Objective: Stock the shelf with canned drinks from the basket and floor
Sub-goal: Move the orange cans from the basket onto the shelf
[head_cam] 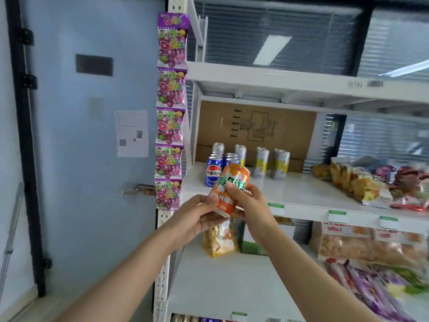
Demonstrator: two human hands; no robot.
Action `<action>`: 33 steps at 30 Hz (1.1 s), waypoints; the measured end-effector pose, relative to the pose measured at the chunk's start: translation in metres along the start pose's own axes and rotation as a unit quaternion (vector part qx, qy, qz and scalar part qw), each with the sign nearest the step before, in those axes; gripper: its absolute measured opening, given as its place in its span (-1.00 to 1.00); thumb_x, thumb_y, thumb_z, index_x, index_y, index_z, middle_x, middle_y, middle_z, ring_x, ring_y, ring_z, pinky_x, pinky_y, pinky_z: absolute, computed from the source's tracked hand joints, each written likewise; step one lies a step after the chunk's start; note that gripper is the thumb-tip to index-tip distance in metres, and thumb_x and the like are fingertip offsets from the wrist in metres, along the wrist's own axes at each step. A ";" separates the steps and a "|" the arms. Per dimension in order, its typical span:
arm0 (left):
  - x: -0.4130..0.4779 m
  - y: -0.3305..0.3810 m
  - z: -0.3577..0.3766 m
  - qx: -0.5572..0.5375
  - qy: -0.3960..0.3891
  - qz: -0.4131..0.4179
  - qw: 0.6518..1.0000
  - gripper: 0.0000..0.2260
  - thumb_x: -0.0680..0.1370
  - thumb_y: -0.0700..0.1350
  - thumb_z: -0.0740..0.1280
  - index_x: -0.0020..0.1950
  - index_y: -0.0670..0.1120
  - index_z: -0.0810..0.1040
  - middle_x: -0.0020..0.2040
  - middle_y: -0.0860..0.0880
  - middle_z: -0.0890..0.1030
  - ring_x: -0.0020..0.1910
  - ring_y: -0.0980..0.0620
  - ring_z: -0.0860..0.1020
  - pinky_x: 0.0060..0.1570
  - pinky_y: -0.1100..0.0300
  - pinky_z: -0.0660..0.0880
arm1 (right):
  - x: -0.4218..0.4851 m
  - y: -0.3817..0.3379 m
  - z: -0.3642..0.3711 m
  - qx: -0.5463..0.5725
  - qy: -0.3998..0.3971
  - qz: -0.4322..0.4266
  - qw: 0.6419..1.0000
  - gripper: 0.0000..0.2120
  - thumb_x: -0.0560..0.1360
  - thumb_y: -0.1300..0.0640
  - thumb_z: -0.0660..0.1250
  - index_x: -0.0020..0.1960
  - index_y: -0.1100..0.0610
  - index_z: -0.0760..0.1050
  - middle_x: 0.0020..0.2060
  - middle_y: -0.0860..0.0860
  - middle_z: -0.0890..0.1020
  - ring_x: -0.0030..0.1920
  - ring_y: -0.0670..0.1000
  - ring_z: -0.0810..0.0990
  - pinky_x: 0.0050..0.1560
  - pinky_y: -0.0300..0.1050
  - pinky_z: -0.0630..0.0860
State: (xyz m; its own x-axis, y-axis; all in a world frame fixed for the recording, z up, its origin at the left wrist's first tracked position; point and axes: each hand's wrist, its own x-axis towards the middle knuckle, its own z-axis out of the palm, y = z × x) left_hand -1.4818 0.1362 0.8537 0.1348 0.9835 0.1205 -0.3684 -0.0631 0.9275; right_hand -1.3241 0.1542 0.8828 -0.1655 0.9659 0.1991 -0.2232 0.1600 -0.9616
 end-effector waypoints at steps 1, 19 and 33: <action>0.010 -0.001 0.005 0.017 -0.015 -0.010 1.000 -0.43 0.39 -0.04 0.42 0.29 -0.28 0.39 0.14 -0.25 0.64 0.13 -0.19 0.63 0.16 -0.03 0.56 | 0.005 -0.002 -0.009 -0.001 0.012 -0.001 1.000 -0.52 0.42 0.02 0.49 0.25 0.07 0.37 0.09 0.07 0.63 0.02 0.04 0.66 -0.18 -0.17 0.60; 0.242 0.062 0.077 0.509 -0.152 0.180 0.828 -0.68 0.57 0.05 0.31 0.29 -0.01 0.57 0.19 0.10 0.60 0.08 0.23 0.53 -0.07 0.49 0.43 | 0.169 0.009 -0.117 -0.135 0.083 -0.050 0.986 -0.55 0.44 0.24 0.47 0.24 0.03 0.38 0.05 0.00 0.61 0.02 -0.06 0.60 -0.14 -0.22 0.52; 0.335 0.056 0.093 0.697 -0.191 0.164 0.671 -0.86 0.44 -0.11 0.50 -0.01 -0.03 0.72 -0.08 0.08 0.70 -0.14 0.19 0.59 -0.15 0.33 0.48 | 0.239 0.041 -0.153 -0.226 0.060 -0.054 0.971 -0.53 0.49 0.30 0.40 0.30 -0.01 0.35 0.08 -0.09 0.59 0.16 -0.01 0.56 0.10 -0.10 0.50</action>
State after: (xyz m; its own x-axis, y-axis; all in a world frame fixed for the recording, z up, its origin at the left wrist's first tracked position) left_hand -1.3711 0.4468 0.9787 0.5810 0.7794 0.2346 0.7474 -0.6250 0.2254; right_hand -1.2253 0.4224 0.8623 -0.0448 0.9507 0.3069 0.2162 0.3091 -0.9261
